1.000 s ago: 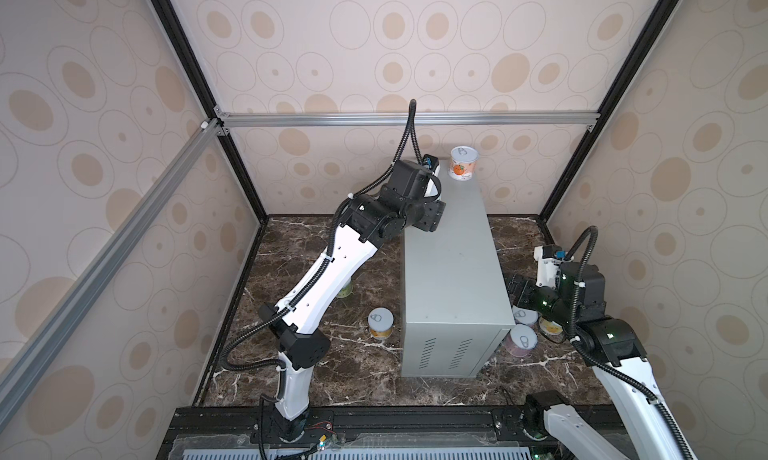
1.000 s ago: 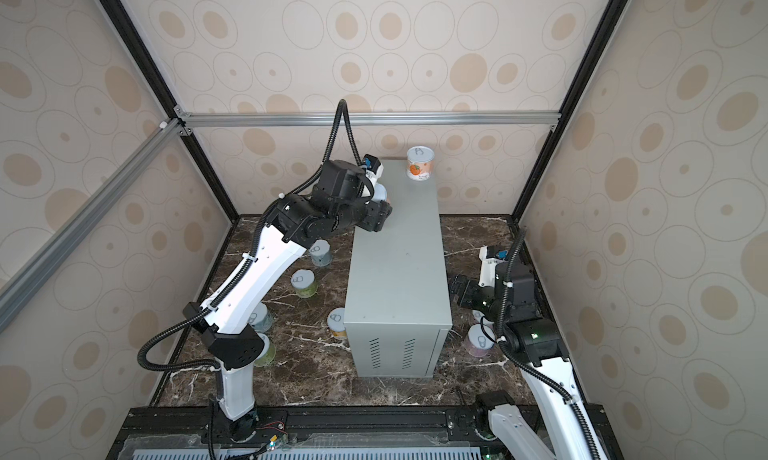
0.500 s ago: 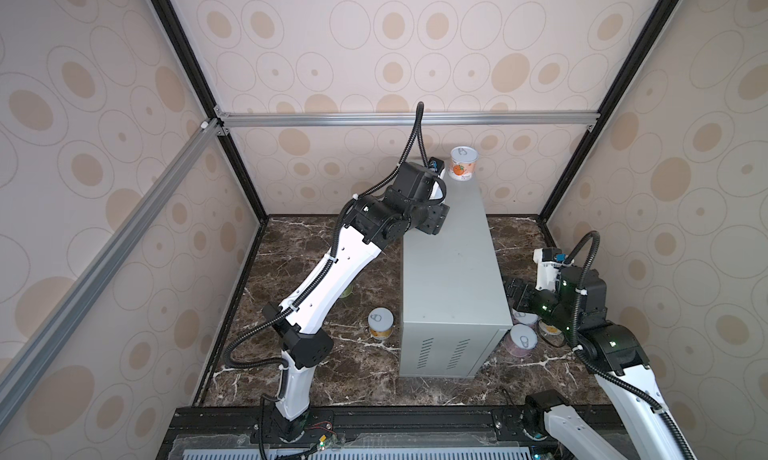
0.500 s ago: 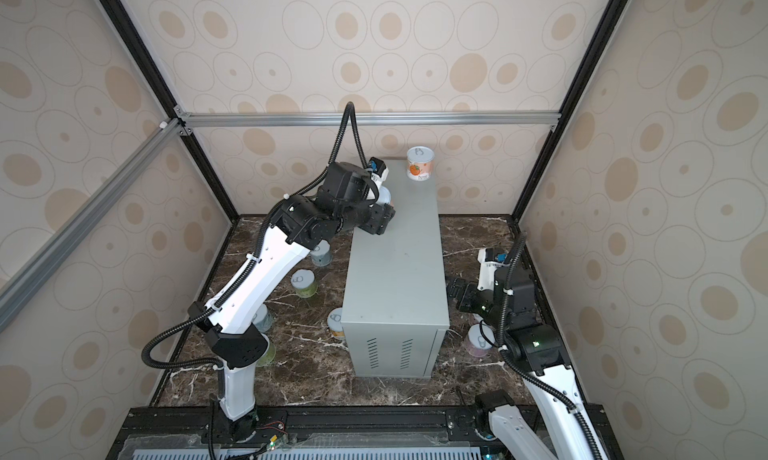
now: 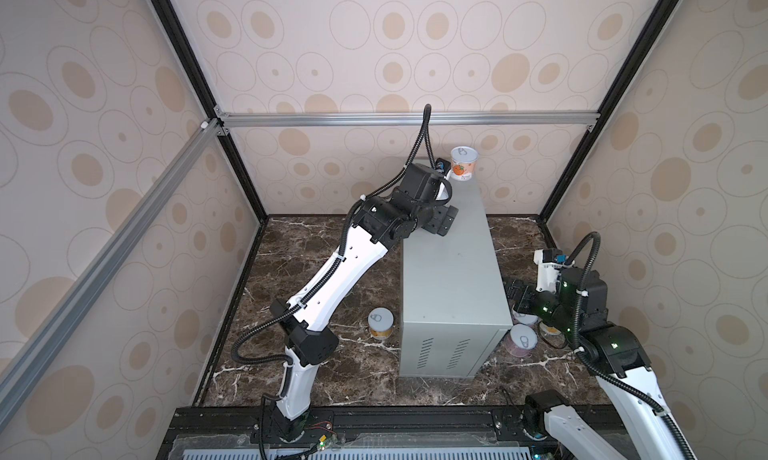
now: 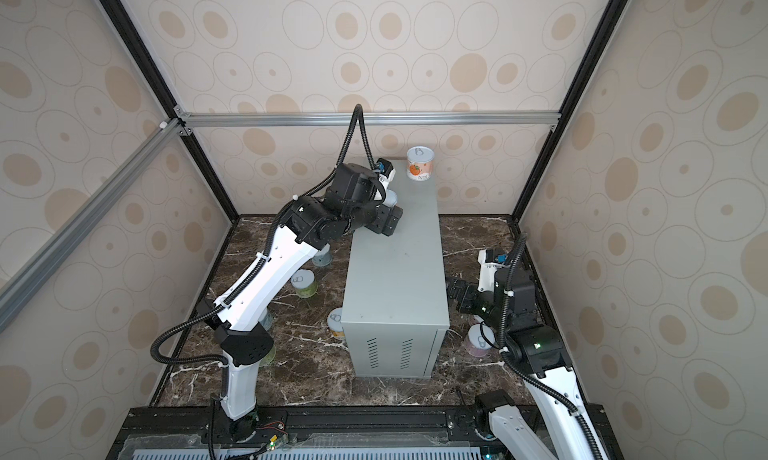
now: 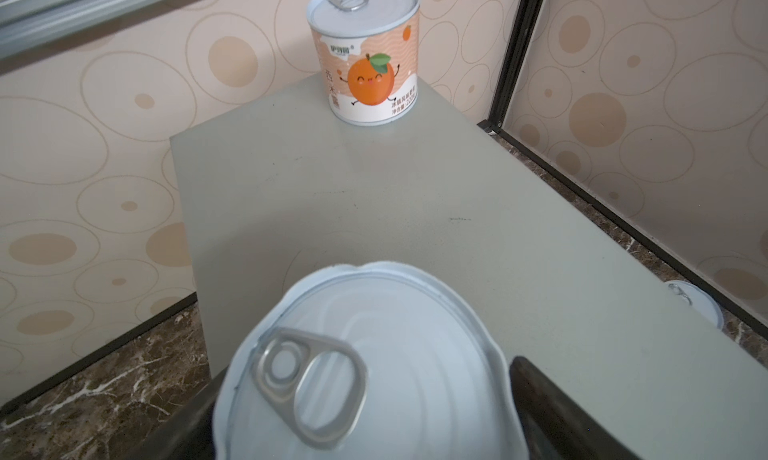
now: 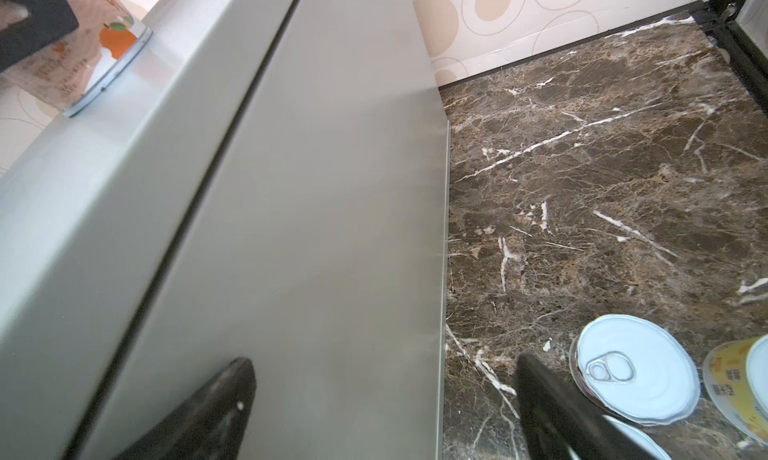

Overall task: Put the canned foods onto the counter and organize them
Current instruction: 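Carry the held orange-labelled can up over the cabinet top, then move the held can beside the first orange can and lower it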

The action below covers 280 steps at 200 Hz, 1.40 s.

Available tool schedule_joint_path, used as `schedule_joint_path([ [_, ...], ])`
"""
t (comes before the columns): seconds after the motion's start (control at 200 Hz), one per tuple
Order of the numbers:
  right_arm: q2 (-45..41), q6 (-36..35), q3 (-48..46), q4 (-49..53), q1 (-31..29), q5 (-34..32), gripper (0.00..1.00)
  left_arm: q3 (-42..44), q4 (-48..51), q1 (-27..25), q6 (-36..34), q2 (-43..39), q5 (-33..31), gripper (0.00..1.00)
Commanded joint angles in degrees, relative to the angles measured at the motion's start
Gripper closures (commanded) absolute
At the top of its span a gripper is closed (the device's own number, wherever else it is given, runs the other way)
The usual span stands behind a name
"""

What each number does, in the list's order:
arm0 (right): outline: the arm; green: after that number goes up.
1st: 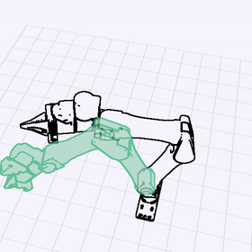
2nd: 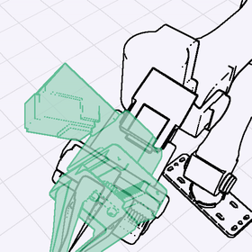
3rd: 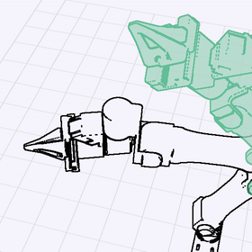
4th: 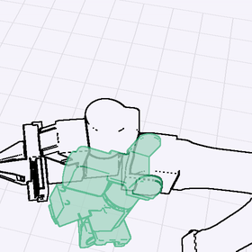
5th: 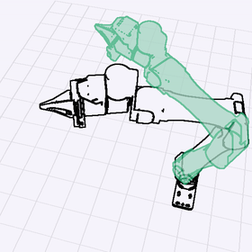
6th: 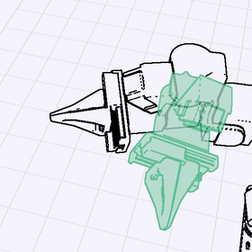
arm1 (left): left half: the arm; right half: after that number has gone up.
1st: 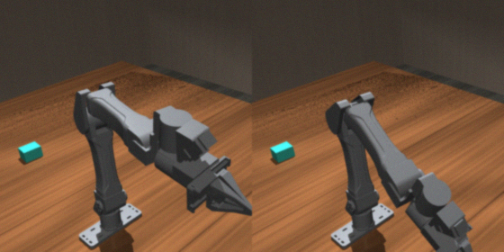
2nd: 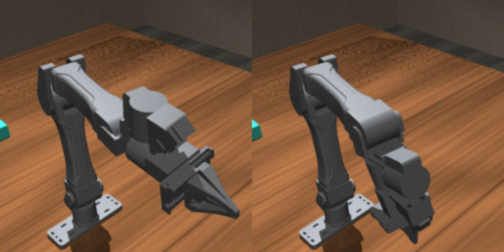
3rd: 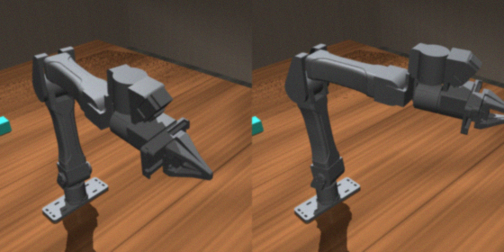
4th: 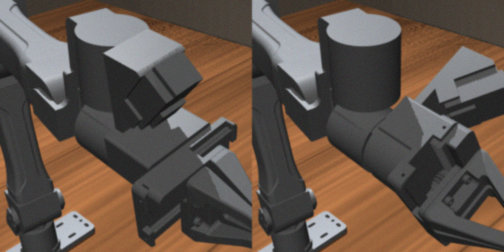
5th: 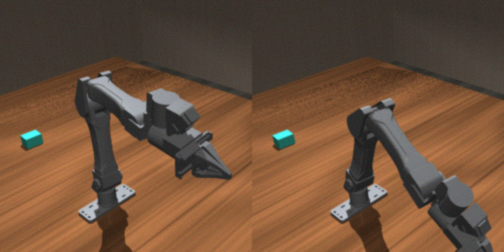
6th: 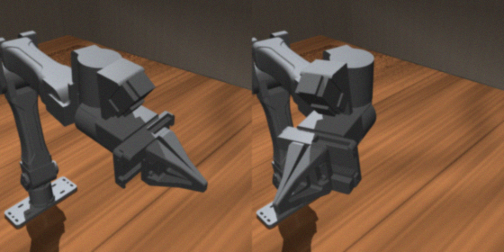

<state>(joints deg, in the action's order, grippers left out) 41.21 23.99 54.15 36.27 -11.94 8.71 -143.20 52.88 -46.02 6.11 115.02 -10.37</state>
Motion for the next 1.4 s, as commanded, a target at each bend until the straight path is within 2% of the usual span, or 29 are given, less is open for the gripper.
schedule_joint_path([
  [0.0, -0.76, -1.26, 2.26, 2.17, -0.45, -1.46, 0.0, -2.91, -1.39, -0.73, -2.02, -1.23, -0.7, 0.01],
  [0.165, -0.36, -2.31, 3.98, 3.62, -0.45, -2.32, 0.01, -3.07, -2.68, -0.66, -2.76, -3.42, -0.02, 0.01],
  [0.285, -0.1, -3.06, 4.88, 3.81, -0.45, -3.14, 0.0, -0.17, -4.55, -0.65, -3.6, -6.73, 1.97, 0.01],
  [0.36, 0.16, -3.48, 5.39, 4.02, -0.45, -3.5, 0.01, 5.51, -7.94, -0.66, -4.05, -10.16, 3.23, 0.01],
  [0.58, 0.14, -2.98, 4.78, 3.1, -0.45, -4.32, 0.0, 31.02, -24.86, -0.65, -4.29, -23.46, 6.49, 0.01],
  [0.75, 0.72, -3.05, 5.44, 3.02, -0.45, -5.89, 0.0, 41.32, -32.29, -0.6, -4.09, -27.89, 7.56, 0.01],
  [1.075, 0.8, -2.97, 5.07, 2.53, -0.45, -5.48, 0.0, 48.48, -39.04, 1.42, -2.08, -28.12, 8.61, 0.04],
  [1.395, -0.37, -3.5, 3.59, 2.14, -0.53, -6.25, 0.0, 47.2, -41.73, 3.39, -0.85, -24.21, 9.09, 0.12],
])
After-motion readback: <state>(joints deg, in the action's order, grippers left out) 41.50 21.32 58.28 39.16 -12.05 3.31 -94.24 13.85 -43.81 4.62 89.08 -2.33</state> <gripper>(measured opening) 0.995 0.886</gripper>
